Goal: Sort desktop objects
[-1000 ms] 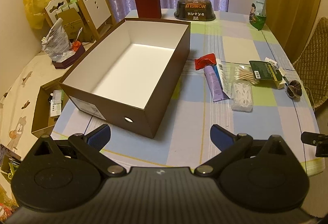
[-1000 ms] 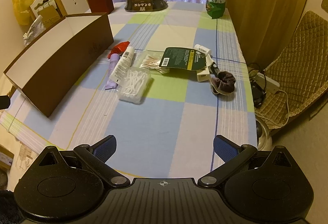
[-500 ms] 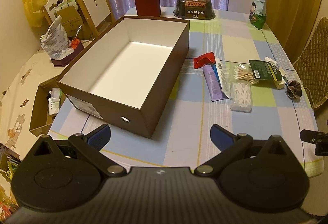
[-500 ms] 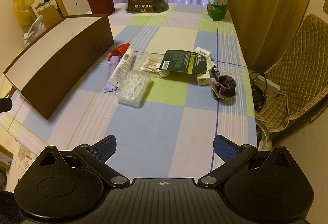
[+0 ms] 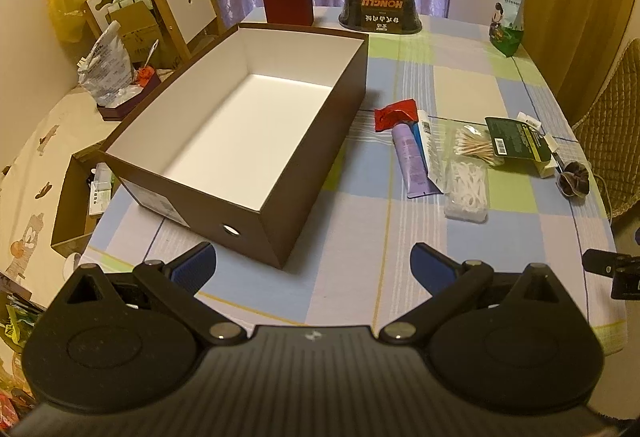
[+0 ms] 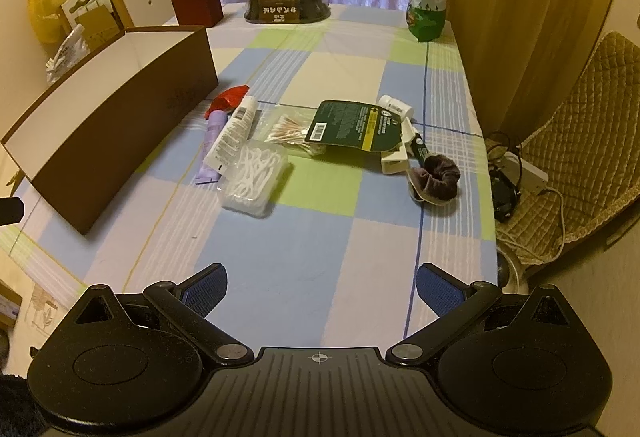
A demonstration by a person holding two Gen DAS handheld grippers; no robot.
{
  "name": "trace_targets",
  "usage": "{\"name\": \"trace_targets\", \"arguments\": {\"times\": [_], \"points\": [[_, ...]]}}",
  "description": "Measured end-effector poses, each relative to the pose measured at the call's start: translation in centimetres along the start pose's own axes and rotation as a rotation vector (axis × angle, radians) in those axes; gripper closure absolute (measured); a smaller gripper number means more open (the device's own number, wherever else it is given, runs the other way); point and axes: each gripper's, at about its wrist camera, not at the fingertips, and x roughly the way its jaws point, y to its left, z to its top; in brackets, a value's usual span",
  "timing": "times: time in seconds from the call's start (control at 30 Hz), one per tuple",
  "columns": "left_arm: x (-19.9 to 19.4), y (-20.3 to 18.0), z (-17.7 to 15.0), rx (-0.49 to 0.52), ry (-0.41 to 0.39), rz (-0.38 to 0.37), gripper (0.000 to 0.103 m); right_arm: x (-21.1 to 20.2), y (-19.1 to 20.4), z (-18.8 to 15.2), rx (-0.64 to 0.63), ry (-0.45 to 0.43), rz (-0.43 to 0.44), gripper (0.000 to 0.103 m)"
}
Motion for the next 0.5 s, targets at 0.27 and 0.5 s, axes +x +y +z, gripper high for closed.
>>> {"name": "trace_targets", "arguments": {"times": [0.27,0.5], "points": [[0.8,-1.6,0.4,0.041,-0.002,-0.019,0.001,-0.2,-2.3,0.5,0.067,-0.122,0.008,0.0],[2.2,-3.2,1.0,0.065,0.007,-0.034,0.001,1.3,-4.1,0.9,0.037,-0.049,0.05,0.0]]}}
